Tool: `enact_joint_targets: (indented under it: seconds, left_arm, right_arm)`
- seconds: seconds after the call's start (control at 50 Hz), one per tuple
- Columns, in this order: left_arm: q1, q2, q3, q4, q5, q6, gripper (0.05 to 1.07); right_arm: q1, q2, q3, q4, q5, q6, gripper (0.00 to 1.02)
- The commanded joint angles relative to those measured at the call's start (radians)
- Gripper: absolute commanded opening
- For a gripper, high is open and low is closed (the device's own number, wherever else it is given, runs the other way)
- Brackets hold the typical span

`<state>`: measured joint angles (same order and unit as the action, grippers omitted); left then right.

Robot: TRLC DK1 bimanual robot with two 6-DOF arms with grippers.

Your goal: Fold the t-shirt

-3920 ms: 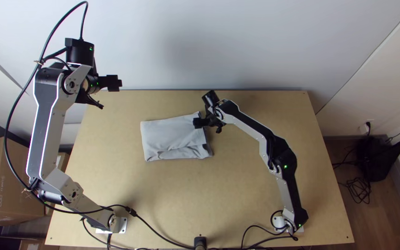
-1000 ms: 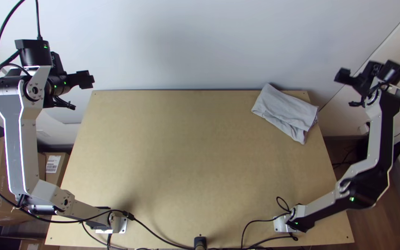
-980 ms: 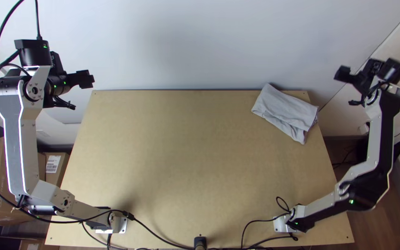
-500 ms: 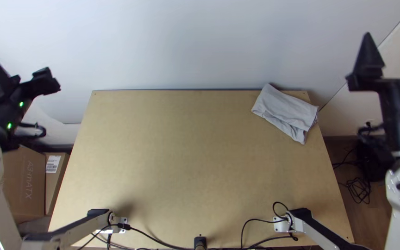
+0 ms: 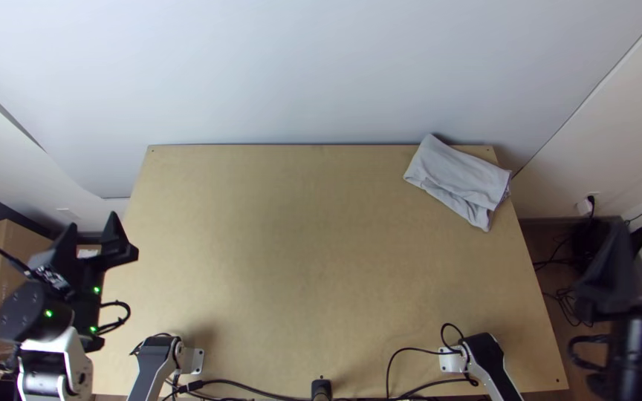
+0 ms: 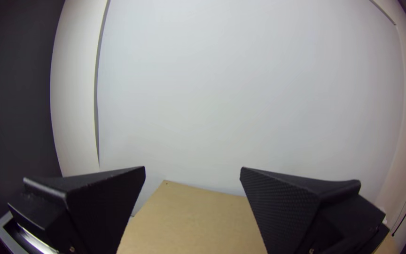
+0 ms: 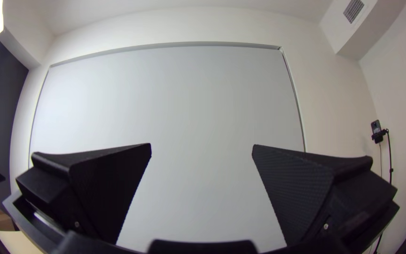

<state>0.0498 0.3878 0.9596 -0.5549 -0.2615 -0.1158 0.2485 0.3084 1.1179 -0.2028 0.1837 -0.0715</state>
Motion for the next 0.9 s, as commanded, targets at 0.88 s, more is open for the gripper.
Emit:
enact_joint_targets:
  seconds: [0.88]
  left_arm:
    - [0.064,-0.391,-0.938,0.651,-0.001,-0.007,1.03]
  right_arm:
    - [0.086,-0.316,-1.093,0.517,-0.041,0.091,0.99]
